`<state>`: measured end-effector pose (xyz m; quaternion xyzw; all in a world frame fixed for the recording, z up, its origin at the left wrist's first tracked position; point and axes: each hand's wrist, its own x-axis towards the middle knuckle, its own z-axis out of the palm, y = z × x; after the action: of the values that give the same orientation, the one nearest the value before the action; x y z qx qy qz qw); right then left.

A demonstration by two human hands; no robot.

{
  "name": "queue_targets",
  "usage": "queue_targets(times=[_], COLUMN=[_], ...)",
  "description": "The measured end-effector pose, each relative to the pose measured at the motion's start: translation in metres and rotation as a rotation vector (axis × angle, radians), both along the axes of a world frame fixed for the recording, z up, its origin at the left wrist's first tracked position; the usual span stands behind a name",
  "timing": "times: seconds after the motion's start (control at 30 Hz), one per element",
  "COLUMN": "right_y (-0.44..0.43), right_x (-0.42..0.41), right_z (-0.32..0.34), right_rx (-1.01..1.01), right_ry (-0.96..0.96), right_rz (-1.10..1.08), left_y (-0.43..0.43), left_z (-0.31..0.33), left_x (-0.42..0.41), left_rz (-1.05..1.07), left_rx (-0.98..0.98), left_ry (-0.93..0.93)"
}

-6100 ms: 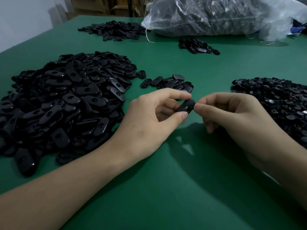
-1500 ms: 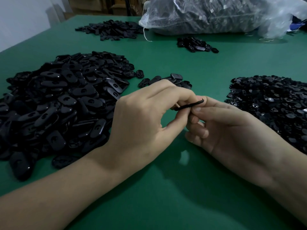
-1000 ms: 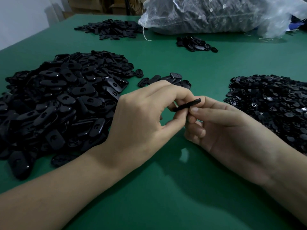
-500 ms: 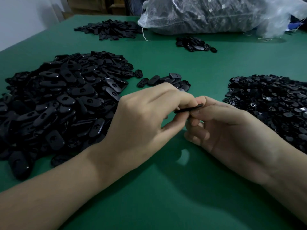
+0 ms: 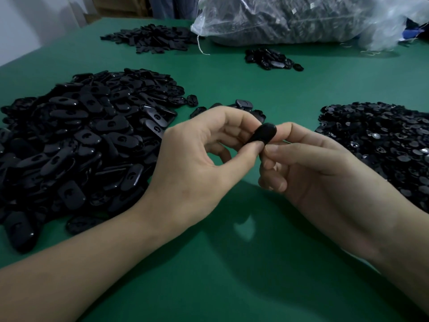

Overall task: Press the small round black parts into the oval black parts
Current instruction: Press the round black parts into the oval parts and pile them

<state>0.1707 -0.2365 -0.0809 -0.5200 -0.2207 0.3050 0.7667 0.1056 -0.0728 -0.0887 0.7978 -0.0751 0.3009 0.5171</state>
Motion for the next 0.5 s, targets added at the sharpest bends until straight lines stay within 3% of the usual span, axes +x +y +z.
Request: queue_targets(times=[0.5], right_y=[-0.0015], right_x=[-0.0079], right_z=[0.0053], right_rx=[-0.076], right_ry=[-0.077], right_rz=[-0.072], left_y=[0.0024], left_z=[0.0021], left_x=[0.0029], left_rz=[-0.216], left_rx=[-0.191], left_ry=[0.120])
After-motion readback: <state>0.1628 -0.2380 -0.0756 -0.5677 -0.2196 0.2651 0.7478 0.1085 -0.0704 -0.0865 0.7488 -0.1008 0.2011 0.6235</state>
